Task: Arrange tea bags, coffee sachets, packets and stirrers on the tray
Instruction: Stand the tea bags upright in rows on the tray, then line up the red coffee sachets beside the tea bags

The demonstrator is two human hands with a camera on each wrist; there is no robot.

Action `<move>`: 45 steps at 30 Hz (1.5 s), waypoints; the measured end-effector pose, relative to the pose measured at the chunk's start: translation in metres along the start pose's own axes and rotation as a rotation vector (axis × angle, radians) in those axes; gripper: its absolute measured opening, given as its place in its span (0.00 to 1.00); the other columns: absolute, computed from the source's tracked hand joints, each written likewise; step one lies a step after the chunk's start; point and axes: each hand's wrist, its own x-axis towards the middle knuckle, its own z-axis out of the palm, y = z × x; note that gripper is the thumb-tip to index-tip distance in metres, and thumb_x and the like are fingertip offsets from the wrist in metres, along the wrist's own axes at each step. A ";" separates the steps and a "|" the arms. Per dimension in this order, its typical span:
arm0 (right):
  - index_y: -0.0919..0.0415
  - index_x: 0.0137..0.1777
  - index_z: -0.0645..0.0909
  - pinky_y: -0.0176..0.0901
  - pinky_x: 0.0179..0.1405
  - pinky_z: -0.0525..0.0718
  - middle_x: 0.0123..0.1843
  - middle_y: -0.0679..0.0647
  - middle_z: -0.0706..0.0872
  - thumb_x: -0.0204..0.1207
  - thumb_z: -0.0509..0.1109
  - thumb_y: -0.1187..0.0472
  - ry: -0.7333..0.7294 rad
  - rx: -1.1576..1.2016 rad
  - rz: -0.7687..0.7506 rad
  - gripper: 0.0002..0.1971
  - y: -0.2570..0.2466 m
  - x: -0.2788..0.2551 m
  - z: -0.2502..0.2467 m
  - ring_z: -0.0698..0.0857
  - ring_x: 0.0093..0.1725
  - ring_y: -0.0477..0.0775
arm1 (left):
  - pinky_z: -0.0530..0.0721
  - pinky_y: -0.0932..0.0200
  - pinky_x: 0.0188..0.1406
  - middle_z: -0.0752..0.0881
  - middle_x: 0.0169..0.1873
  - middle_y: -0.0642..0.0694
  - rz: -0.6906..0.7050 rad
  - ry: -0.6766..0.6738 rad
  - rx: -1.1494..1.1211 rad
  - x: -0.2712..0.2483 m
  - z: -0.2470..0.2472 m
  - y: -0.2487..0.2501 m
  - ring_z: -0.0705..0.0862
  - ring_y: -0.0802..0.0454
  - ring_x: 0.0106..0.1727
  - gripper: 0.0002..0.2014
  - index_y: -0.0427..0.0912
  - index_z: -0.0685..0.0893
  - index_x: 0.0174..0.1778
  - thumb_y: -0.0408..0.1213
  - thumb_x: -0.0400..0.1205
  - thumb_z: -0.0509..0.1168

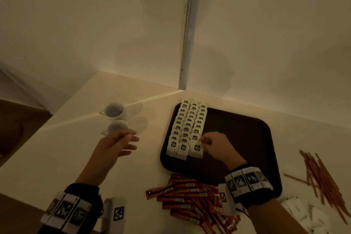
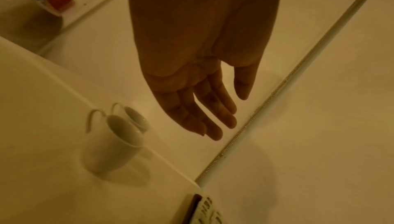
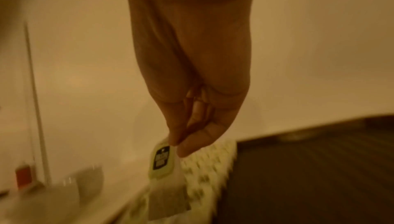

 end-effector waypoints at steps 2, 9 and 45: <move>0.60 0.54 0.83 0.36 0.52 0.82 0.56 0.55 0.85 0.78 0.68 0.63 -0.068 -0.008 0.049 0.07 0.018 0.007 0.018 0.82 0.49 0.47 | 0.82 0.51 0.48 0.90 0.45 0.42 -0.027 0.017 0.016 -0.007 -0.008 -0.006 0.87 0.43 0.45 0.10 0.38 0.85 0.54 0.30 0.84 0.59; 0.52 0.36 0.76 0.39 0.45 0.85 0.47 0.57 0.87 0.74 0.72 0.67 0.026 0.117 0.143 0.11 0.044 0.029 0.042 0.85 0.44 0.51 | 0.86 0.58 0.42 0.91 0.44 0.42 -0.098 0.060 0.049 -0.027 -0.029 -0.029 0.89 0.46 0.42 0.10 0.37 0.85 0.53 0.30 0.84 0.59; 0.62 0.81 0.57 0.61 0.73 0.66 0.77 0.60 0.66 0.72 0.47 0.29 -0.265 -0.701 -0.267 0.45 0.032 -0.074 0.136 0.68 0.75 0.63 | 0.86 0.54 0.47 0.88 0.51 0.40 -0.253 0.093 0.052 -0.074 -0.077 -0.079 0.86 0.39 0.52 0.11 0.40 0.84 0.55 0.34 0.85 0.57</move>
